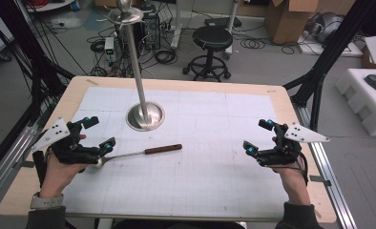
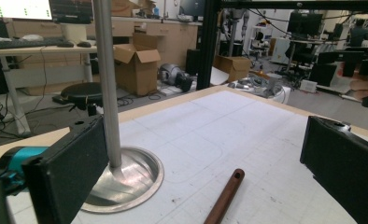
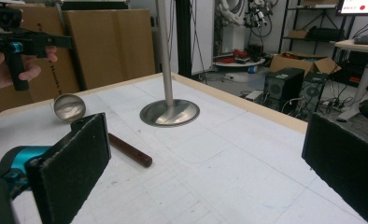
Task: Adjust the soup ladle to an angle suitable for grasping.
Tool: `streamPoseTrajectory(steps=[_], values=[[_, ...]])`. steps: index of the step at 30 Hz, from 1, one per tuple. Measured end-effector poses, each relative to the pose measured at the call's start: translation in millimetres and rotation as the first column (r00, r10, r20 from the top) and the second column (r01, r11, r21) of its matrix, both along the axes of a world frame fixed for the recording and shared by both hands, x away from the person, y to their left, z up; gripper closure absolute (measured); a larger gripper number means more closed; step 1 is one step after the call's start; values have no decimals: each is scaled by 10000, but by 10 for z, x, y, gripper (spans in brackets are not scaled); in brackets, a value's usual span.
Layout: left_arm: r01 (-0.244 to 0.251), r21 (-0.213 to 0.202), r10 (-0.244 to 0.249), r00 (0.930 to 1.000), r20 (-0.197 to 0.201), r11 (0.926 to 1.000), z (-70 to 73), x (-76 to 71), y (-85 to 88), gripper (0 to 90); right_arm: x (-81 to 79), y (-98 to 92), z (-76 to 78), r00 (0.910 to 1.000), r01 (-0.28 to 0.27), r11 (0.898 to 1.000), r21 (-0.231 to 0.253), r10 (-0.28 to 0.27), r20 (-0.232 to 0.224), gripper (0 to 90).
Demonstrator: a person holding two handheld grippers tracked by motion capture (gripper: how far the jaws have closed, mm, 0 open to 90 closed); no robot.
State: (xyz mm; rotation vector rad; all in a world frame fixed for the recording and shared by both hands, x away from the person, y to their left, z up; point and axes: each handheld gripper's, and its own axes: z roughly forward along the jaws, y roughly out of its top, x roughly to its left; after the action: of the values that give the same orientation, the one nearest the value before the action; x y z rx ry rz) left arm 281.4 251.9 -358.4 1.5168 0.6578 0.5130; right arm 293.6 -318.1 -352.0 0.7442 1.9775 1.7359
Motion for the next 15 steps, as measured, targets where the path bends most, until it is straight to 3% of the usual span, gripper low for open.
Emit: streamPoseTrajectory(steps=[7, 12, 13, 15], values=[[38, 64, -37, 9999, -95, 10000, 16, 8, -29, 17, 7, -1, -20, 10000, 64, 10000, 43, -64, -47, 0], [-340, 241, 340, 9994, 6, 9991, 18, 4, -55, 20, 25, 32, -52, 9998, -35, 10000, -72, 34, -211, 0], [-266, 312, 265, 9996, 30, 9992, 20, -3, -52, 52, 31, 34, -60, 9997, -35, 10000, -87, 33, -253, 0], [-190, 347, 183, 9996, 213, 9992, 25, -24, -55, 249, 38, 37, -73, 9993, -54, 9999, -134, 49, -362, 0]])
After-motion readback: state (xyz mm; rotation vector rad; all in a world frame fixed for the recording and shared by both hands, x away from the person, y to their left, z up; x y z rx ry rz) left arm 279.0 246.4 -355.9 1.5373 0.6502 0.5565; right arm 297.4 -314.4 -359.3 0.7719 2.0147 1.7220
